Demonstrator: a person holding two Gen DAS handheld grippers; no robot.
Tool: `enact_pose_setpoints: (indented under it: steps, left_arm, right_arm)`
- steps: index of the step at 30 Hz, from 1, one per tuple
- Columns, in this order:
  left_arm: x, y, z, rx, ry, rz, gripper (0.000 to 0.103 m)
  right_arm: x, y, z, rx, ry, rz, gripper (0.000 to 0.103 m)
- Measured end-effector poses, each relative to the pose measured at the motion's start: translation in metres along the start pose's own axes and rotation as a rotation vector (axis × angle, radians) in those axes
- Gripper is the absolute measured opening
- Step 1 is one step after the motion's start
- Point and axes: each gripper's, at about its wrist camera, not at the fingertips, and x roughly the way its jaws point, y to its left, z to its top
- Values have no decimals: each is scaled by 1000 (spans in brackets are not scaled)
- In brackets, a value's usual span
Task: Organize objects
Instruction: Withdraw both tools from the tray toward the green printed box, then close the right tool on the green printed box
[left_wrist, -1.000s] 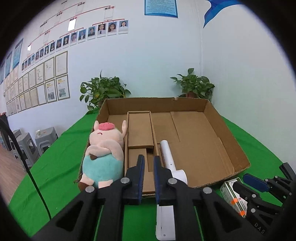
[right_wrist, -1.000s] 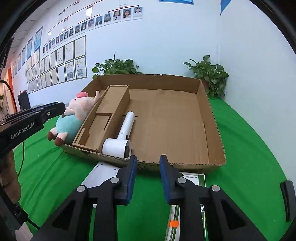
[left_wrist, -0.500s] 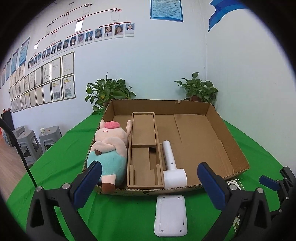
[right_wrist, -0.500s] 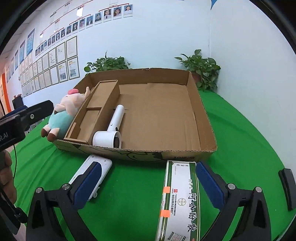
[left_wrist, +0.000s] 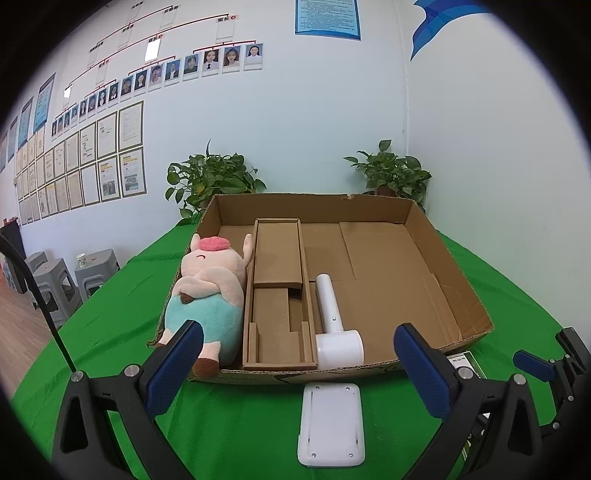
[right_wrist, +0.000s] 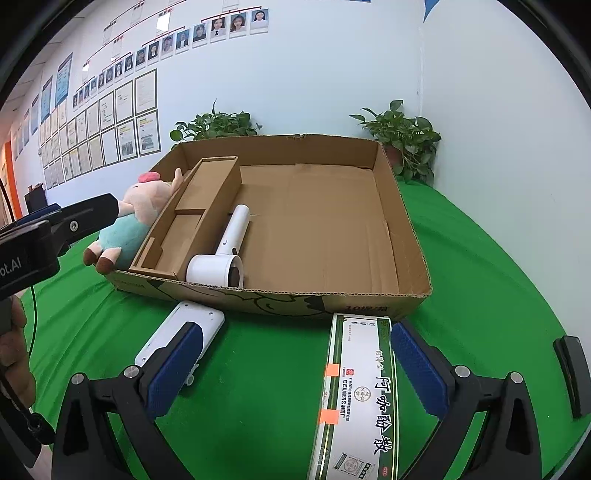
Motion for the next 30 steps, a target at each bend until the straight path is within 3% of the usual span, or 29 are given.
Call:
enact_pose_setpoints:
  steps: [8,15,22,24,27,29,30]
  left_arm:
    - [-4,-1,-1,14,-16,5,103]
    - [-15,10,-5,-25,-62,-42,103]
    - [0,17,-25,-27,49,-65,103]
    - [5,14,-33,-22,84,-81,103]
    - [15,6,-45,-15,146,-121,103]
    - [19,3,-50,-23,177,-148,103]
    - [21,1,-53,-25,202,-174,103]
  right_arm:
    - [-3,-2,-10,-13,19,-3,102]
    - [-18,-21,-28,-4,37,19,102]
    - [-22,-39,-65,-26,187,-7,102]
    - [-19,-42,-78,-8,243,27,102]
    - [-13,-37,-89,-15,279,49,95]
    - [-9,-32,-93,-36,290,43,82]
    - [-5,-29,-94,-47,300,34,70]
